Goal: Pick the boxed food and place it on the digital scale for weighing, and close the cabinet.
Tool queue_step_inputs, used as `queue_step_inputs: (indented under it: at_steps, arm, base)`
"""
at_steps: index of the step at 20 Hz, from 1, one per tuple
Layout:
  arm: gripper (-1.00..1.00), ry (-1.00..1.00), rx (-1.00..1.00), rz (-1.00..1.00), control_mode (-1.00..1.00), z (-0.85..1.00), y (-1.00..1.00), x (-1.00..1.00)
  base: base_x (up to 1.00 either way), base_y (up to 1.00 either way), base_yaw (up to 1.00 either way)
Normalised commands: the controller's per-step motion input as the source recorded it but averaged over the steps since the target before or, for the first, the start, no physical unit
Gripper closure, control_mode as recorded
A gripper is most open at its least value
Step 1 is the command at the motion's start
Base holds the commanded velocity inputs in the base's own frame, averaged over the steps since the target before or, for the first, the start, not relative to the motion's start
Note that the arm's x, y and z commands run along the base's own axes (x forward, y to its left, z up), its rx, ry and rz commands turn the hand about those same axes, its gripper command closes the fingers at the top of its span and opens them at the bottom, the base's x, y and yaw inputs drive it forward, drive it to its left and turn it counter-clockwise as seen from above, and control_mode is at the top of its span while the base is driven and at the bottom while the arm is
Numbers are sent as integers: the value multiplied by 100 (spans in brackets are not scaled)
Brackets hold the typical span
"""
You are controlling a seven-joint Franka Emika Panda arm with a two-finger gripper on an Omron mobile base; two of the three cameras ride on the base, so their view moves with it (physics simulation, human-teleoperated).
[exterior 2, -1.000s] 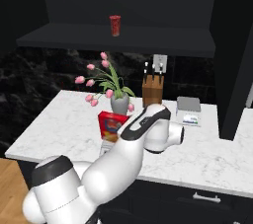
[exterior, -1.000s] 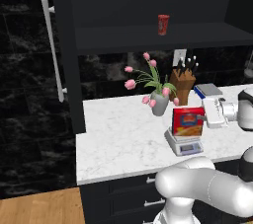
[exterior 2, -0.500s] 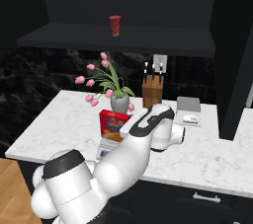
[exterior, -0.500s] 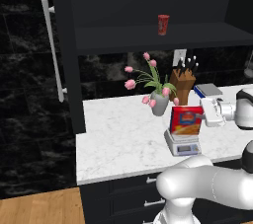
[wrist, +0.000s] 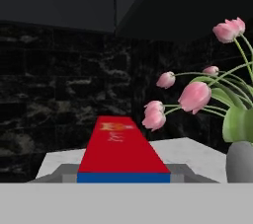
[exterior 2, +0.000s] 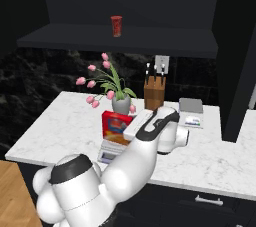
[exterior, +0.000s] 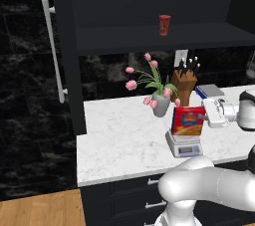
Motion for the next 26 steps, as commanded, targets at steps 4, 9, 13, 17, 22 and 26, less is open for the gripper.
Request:
queue_step_inputs:
  at_steps: [4,9,13,17,22,26]
  arm:
    - [-100,0,0,0,-100,0,0,0]
    - [-100,-3,0,0,-100,0,-7,0]
    - [-100,-2,3,0,-100,0,-25,-11]
    - [-100,-2,5,0,-100,0,-44,-26]
    - [-100,-13,2,-7,-100,9,-25,-64]
    - [-100,-44,0,-23,-100,36,-4,-73]
  base:
    - [0,0,0]
    - [0,0,0]
    - [0,0,0]
    - [0,0,0]
    - [0,0,0]
    - [0,0,0]
